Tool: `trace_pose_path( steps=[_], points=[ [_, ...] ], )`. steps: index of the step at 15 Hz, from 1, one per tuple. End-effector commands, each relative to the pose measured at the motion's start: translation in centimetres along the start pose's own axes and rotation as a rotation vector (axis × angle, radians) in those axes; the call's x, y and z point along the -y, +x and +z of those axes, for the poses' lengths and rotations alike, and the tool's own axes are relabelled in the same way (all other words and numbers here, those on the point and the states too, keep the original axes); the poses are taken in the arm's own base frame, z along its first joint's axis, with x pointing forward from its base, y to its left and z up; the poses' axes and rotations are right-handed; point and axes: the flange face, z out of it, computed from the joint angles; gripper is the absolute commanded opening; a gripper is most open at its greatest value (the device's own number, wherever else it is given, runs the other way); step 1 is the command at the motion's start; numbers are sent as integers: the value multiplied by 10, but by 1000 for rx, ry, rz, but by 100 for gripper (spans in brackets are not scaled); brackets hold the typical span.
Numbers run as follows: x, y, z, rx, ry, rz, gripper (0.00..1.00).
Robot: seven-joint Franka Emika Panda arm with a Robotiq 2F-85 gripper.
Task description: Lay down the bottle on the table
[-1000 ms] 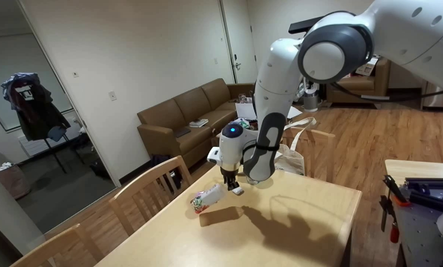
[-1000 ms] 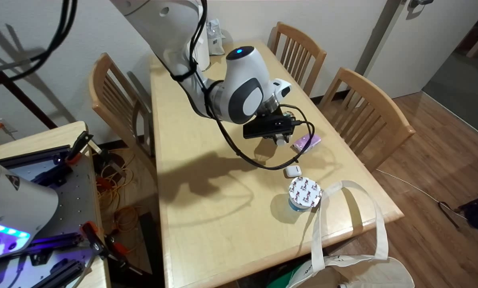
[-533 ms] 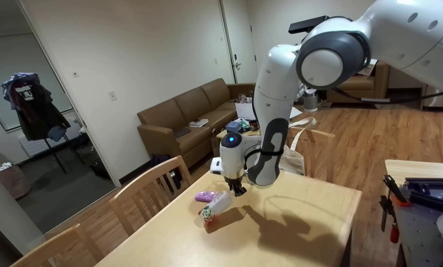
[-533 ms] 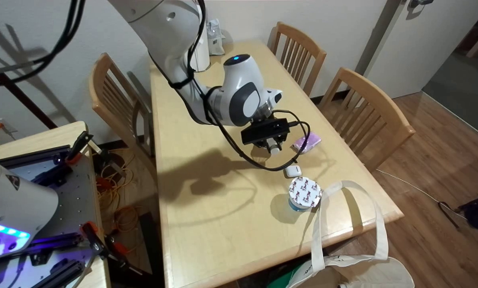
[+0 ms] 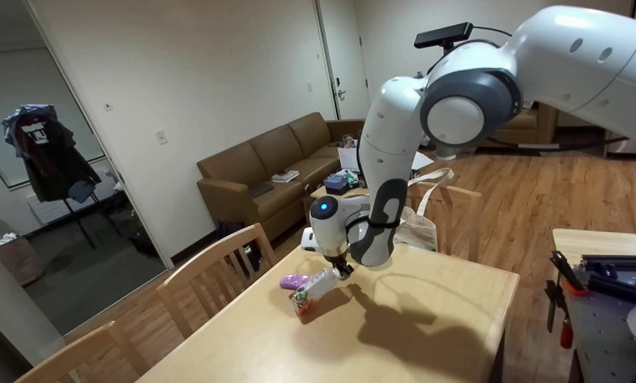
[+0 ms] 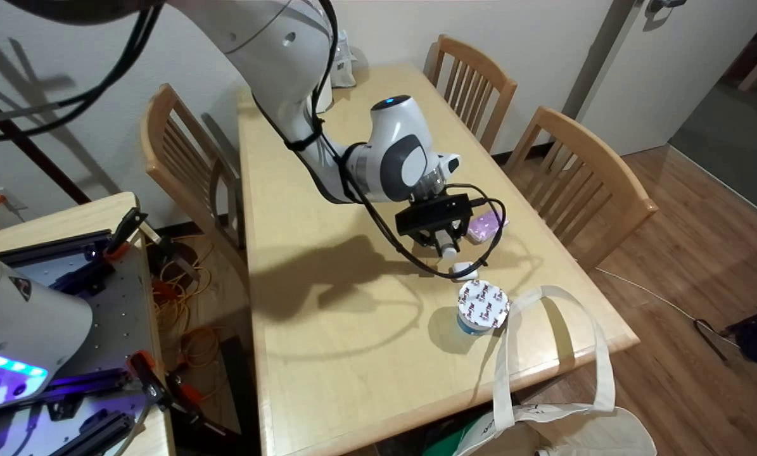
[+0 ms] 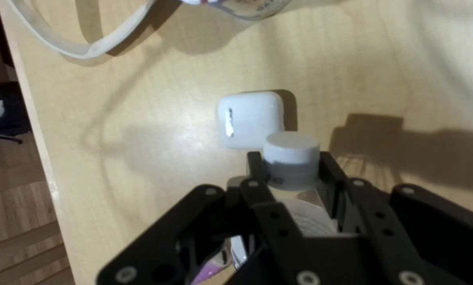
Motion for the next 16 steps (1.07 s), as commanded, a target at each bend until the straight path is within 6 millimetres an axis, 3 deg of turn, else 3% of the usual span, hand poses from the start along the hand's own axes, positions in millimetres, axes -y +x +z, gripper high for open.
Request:
trace_pose_path(
  steps=[1,8,13,14,16],
  points=[
    [-16,15,15,43,-55,-20,12],
    [1,31,3,-36,14,-128,12],
    [15,36,10,-42,132,-263,12],
    [15,35,11,-31,153,-268,62],
    [12,31,10,-8,186,-261,67]
  ],
)
